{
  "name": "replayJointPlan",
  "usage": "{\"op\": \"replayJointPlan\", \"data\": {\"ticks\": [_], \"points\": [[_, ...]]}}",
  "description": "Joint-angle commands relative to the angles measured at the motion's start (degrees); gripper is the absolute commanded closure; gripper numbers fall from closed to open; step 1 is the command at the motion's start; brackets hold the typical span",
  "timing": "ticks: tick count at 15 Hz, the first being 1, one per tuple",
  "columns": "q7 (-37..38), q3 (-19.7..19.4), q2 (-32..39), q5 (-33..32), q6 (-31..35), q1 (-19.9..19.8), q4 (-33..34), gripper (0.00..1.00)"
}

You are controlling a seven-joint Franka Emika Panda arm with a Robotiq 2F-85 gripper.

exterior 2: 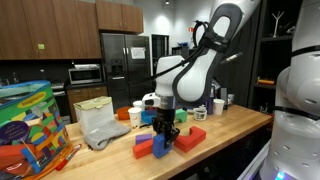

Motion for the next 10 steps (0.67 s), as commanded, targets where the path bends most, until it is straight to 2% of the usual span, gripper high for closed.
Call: {"op": "replayJointPlan", "data": {"ticks": [1,4,10], "points": [[-4.4,-1.5,-4.5,5.4,-1.3,0.9,-0.6,0.84],[-6.3,-3.3,-6.8,7.7,-1.9,1.0,-0.7,0.84],[-6.3,-7.2,-10.3,5.3,-4.9,-0.1,-0.2,0.84]]}}
